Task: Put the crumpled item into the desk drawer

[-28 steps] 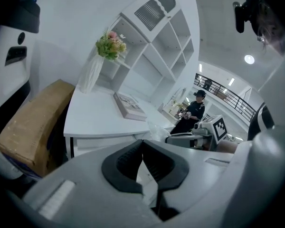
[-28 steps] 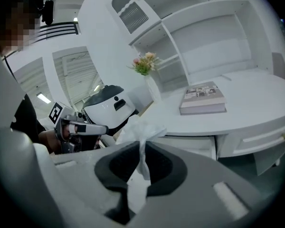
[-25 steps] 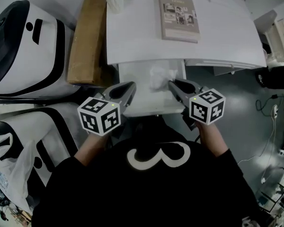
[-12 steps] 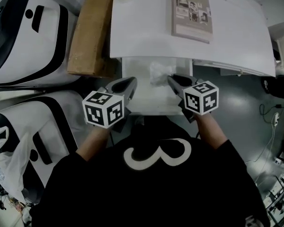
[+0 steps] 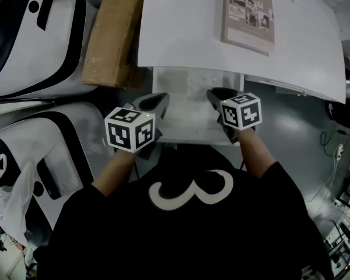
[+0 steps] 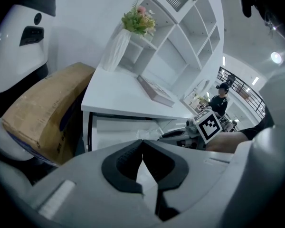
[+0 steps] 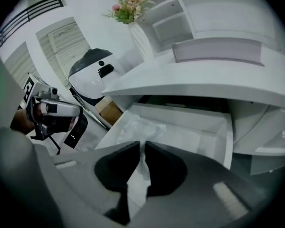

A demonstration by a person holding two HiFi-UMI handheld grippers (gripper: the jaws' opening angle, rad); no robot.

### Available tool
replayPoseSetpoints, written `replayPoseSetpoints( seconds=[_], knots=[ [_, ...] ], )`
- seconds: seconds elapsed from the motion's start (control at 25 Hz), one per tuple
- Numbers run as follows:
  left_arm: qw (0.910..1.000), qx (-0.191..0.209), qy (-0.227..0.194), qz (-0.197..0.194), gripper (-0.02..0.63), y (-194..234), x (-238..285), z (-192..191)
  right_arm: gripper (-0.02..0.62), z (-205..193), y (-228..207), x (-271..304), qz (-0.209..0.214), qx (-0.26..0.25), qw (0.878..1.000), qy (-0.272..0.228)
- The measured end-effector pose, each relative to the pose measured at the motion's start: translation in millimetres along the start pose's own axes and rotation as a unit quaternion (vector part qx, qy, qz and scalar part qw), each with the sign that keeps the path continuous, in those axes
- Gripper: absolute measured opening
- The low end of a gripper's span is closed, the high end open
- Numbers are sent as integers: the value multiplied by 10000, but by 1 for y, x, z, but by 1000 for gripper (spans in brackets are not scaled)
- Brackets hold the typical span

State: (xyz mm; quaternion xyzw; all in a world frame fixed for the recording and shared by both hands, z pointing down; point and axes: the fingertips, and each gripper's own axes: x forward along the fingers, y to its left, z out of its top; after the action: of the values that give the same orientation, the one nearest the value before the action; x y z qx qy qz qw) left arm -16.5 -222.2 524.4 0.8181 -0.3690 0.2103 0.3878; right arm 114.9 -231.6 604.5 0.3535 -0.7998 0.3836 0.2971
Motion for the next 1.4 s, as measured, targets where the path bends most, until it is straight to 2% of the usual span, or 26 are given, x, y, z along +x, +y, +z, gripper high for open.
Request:
replayPoseSetpoints(
  seconds=[0.8,1.4],
  knots=[
    [9986,-449,210,182,11,33,17,-17,40,-49,-41,74,-60,224,9947,1004],
    [9974,-614,193,323,11,51,10,-18,67,-62,-54,86,-201,298,9925,1172]
  ],
)
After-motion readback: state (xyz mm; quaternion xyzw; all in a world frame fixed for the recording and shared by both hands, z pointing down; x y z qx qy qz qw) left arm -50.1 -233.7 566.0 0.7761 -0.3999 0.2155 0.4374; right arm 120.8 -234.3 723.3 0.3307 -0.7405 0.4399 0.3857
